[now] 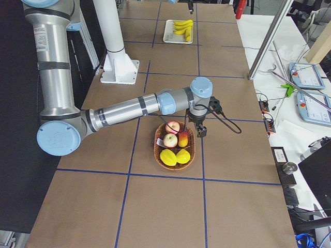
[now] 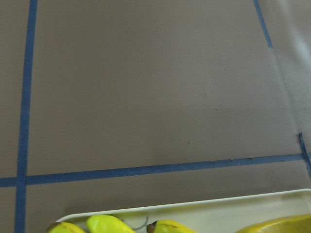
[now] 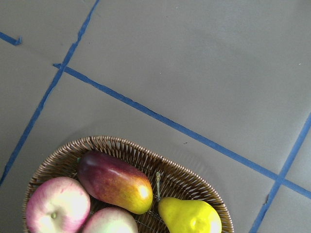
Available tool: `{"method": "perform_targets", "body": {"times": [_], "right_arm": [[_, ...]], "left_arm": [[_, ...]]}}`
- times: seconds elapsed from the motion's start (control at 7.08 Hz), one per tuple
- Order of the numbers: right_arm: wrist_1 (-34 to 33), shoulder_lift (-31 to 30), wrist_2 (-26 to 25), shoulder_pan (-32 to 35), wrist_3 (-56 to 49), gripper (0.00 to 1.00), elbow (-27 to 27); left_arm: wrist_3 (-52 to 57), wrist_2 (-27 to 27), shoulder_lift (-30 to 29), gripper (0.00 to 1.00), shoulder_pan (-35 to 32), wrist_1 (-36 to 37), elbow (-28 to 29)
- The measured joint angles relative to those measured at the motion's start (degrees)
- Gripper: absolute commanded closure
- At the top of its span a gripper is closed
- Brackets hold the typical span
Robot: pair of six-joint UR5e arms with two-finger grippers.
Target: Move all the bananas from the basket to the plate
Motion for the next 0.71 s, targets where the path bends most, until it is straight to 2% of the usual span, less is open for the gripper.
{"method": "perform_targets", "body": {"times": [0.42, 0.71], "right_arm": [[-1.7, 0.0, -0.8, 1.8, -4.1, 0.0, -0.4], [-4.2, 0.0, -0.9, 2.9, -6.4, 0.0, -0.5]], "left_arm": [[20.8, 0.4, 0.0, 0.0, -4.2, 24.1, -8.0], [29.3, 1.4, -0.2, 0.0, -7.1, 40.4, -13.7]]}}
